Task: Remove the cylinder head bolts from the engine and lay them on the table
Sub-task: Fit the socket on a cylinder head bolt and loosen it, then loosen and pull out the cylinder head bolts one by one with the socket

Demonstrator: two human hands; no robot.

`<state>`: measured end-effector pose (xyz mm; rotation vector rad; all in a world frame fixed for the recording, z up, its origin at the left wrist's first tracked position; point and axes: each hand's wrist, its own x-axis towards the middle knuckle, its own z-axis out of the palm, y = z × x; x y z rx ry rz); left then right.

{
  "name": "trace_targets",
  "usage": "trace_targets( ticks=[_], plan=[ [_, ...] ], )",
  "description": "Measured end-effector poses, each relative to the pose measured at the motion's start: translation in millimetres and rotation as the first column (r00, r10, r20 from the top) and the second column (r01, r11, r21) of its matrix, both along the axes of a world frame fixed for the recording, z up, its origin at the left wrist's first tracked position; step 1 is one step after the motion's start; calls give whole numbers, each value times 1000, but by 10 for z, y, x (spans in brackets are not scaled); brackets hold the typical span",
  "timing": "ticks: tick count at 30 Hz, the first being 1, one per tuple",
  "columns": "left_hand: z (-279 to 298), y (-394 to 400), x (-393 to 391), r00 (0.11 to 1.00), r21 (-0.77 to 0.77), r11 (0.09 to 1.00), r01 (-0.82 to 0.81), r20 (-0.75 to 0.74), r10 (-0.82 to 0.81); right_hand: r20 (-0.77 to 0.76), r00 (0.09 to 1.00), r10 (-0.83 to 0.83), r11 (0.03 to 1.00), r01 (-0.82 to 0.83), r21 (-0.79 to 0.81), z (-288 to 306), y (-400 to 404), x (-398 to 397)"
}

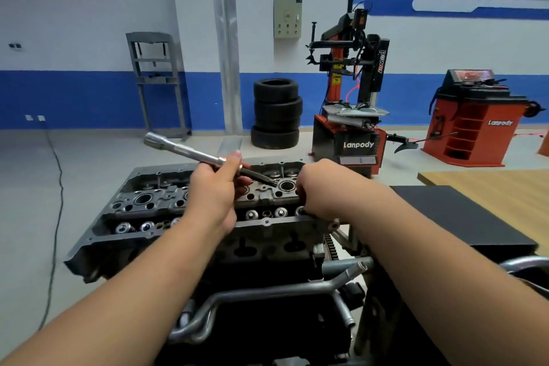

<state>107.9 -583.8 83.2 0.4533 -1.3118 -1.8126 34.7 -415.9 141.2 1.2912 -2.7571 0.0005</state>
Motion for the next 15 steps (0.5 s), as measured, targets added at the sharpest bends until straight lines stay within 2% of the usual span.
trace_targets(
  ticks=[8,15],
  plan=[
    [-27,-4,-25,998,-42,999,3,61,-1,-186,980,75,941,-8,337,148,-179,149],
    [24,84,46,988,-185,983,-8,151,37,-256,962,99,921,9,390,315,-210,165]
  ],
)
